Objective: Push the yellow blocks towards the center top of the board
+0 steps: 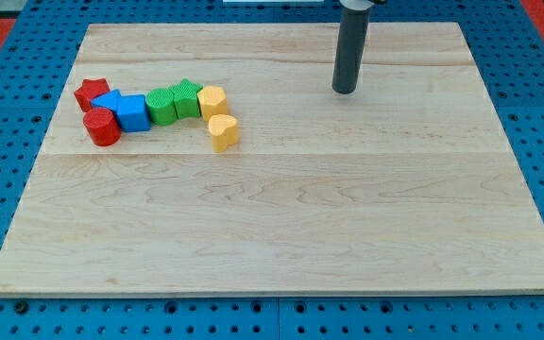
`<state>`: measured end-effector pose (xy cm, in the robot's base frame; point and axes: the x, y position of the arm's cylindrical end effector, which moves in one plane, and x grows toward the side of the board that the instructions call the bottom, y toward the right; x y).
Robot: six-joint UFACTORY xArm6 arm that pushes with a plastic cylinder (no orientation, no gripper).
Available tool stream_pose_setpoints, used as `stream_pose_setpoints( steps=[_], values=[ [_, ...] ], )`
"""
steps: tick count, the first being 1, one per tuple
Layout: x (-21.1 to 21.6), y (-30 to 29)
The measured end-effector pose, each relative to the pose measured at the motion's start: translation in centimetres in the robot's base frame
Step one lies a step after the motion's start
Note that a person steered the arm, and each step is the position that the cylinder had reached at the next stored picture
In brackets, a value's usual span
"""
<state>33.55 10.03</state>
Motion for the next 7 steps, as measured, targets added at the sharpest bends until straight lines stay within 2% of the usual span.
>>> stream_pose_setpoints(
  steps=[1, 2, 3, 5, 7],
  values=[
    [5.1, 1.1],
    [12.9, 0.2],
    [14.3, -6.6],
    [10.1, -14.3],
    [8.0, -20.6]
  ],
)
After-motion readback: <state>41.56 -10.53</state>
